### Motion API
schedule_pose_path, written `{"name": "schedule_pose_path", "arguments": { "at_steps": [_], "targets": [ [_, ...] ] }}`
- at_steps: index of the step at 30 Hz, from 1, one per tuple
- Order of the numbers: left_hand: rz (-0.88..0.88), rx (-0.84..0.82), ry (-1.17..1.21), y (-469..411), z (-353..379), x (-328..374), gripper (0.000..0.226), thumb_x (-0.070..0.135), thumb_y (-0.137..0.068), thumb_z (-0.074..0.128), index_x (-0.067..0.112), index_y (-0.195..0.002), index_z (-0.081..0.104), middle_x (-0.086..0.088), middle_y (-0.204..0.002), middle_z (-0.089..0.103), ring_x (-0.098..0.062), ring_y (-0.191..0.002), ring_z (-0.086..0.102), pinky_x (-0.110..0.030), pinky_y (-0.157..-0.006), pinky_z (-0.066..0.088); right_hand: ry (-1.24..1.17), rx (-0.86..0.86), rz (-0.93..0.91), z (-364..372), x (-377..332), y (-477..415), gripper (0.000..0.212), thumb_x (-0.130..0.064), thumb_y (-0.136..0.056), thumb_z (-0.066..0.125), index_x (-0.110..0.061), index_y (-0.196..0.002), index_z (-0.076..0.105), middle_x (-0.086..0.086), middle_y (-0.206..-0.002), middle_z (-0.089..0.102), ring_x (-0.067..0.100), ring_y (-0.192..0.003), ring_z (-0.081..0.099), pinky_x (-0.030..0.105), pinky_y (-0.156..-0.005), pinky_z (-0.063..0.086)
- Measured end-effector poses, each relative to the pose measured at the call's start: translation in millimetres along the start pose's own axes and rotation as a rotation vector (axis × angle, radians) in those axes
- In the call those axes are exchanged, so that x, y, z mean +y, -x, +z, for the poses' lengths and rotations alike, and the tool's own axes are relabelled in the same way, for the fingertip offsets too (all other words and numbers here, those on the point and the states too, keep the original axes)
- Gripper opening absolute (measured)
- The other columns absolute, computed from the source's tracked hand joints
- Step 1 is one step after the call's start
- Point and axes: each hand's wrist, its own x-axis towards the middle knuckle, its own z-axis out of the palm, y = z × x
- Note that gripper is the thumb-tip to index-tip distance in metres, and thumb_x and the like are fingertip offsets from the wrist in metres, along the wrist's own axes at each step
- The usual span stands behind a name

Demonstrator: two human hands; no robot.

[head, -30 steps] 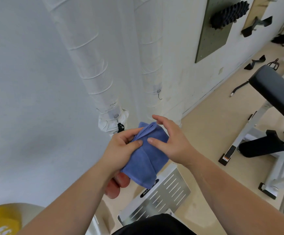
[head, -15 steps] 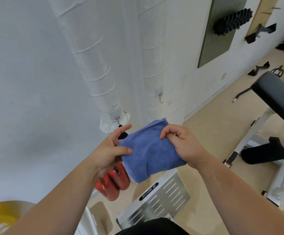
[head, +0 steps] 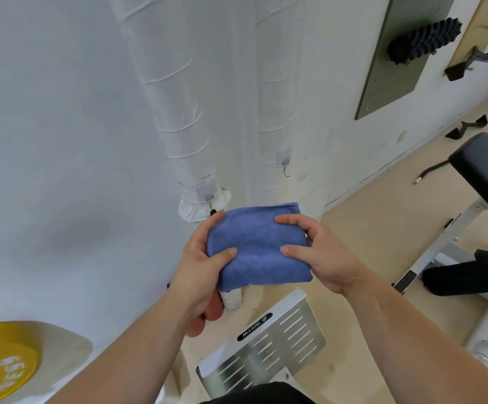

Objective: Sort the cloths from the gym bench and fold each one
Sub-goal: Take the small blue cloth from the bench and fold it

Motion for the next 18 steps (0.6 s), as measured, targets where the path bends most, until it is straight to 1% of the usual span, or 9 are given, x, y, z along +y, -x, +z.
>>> {"name": "schedule_pose_path", "arguments": {
  "at_steps": [2, 3, 4, 6, 8, 10, 12, 15, 18],
  "targets": [
    [0.026, 0.027, -0.087, 2.8, 2.8, 7.9, 0.052, -0.011, -0.090, 0.062, 0.035, -0.113, 0.072, 0.009, -0.120, 0.072, -0.003, -0.104, 0.070, -0.016, -0.076, 0.056, -0.037, -0.041, 0.004, -5.5, -2.2, -0.5, 0.049, 0.008, -0.089, 0.067, -0.030, -0.121, 0.067, 0.000, -0.126, 0.066, 0.021, -0.108, 0.071, 0.043, -0.090, 0.060],
    [0.033, 0.023, -0.134, 3.8, 4.2, 11.1, 0.049, -0.008, -0.090, 0.063, 0.036, -0.108, 0.075, 0.010, -0.116, 0.073, -0.002, -0.100, 0.070, -0.016, -0.074, 0.056, -0.059, -0.052, 0.003, -8.0, -3.6, -1.3, 0.050, 0.009, -0.089, 0.065, -0.029, -0.122, 0.067, 0.000, -0.126, 0.066, 0.021, -0.109, 0.070, 0.042, -0.090, 0.060],
    [0.044, 0.009, -0.181, 4.1, 4.9, 13.3, 0.048, -0.005, -0.090, 0.066, 0.038, -0.108, 0.076, 0.013, -0.114, 0.073, -0.002, -0.101, 0.070, -0.018, -0.078, 0.056, -0.081, -0.060, -0.002, -9.6, -5.6, -2.4, 0.051, 0.010, -0.089, 0.064, -0.028, -0.123, 0.066, 0.000, -0.127, 0.066, 0.021, -0.110, 0.070, 0.039, -0.089, 0.060],
    [0.065, -0.049, -0.290, 3.8, 4.4, 16.8, 0.055, 0.001, -0.083, 0.077, 0.041, -0.121, 0.070, 0.017, -0.120, 0.069, 0.001, -0.111, 0.065, -0.020, -0.090, 0.055, -0.124, -0.076, -0.017, -13.1, -9.5, -5.4, 0.054, 0.012, -0.087, 0.065, -0.026, -0.125, 0.065, 0.001, -0.126, 0.066, 0.020, -0.110, 0.070, 0.034, -0.085, 0.060],
    [0.073, -0.082, -0.424, 1.5, 3.9, 19.7, 0.073, 0.006, -0.076, 0.085, 0.041, -0.134, 0.060, 0.015, -0.131, 0.060, 0.004, -0.120, 0.058, -0.019, -0.098, 0.051, -0.119, -0.118, -0.023, -17.7, -11.9, -9.1, 0.063, 0.008, -0.078, 0.076, -0.027, -0.128, 0.063, 0.000, -0.128, 0.065, 0.018, -0.112, 0.069, 0.033, -0.085, 0.059],
    [0.093, -0.073, -0.549, -2.7, 4.6, 22.0, 0.083, 0.007, -0.074, 0.085, 0.039, -0.143, 0.052, 0.012, -0.138, 0.052, -0.001, -0.127, 0.052, -0.018, -0.102, 0.045, 0.062, -0.170, -0.024, -22.9, -14.8, -12.4, 0.078, -0.006, -0.066, 0.086, -0.033, -0.133, 0.058, -0.006, -0.133, 0.061, 0.013, -0.116, 0.066, 0.034, -0.091, 0.058],
    [0.138, -0.049, -0.627, -6.9, 5.8, 23.6, 0.085, 0.006, -0.074, 0.082, 0.036, -0.146, 0.049, 0.010, -0.139, 0.051, -0.003, -0.126, 0.050, -0.009, -0.098, 0.040, 0.356, -0.189, -0.027, -25.8, -19.3, -16.1, 0.086, -0.016, -0.065, 0.090, -0.038, -0.138, 0.051, -0.012, -0.136, 0.055, 0.005, -0.120, 0.059, 0.029, -0.095, 0.054],
    [0.197, 0.049, -0.721, -13.2, 10.4, 26.1, 0.076, 0.006, -0.072, 0.081, 0.032, -0.139, 0.057, 0.011, -0.122, 0.057, -0.005, -0.111, 0.056, 0.003, -0.084, 0.036, 0.606, -0.142, -0.101, -24.8, -26.7, -22.7, 0.077, -0.019, -0.072, 0.086, -0.036, -0.138, 0.052, -0.012, -0.131, 0.054, 0.002, -0.116, 0.055, 0.019, -0.090, 0.047],
    [0.275, 0.133, -0.796, -18.5, 15.4, 30.9, 0.053, 0.012, -0.072, 0.081, 0.036, -0.118, 0.070, 0.012, -0.103, 0.065, -0.006, -0.093, 0.062, -0.002, -0.077, 0.041, 0.744, -0.101, -0.207, -24.7, -35.5, -31.0, 0.056, -0.024, -0.074, 0.084, -0.037, -0.124, 0.063, -0.010, -0.114, 0.061, 0.005, -0.102, 0.059, 0.014, -0.081, 0.043]
  ]
}}
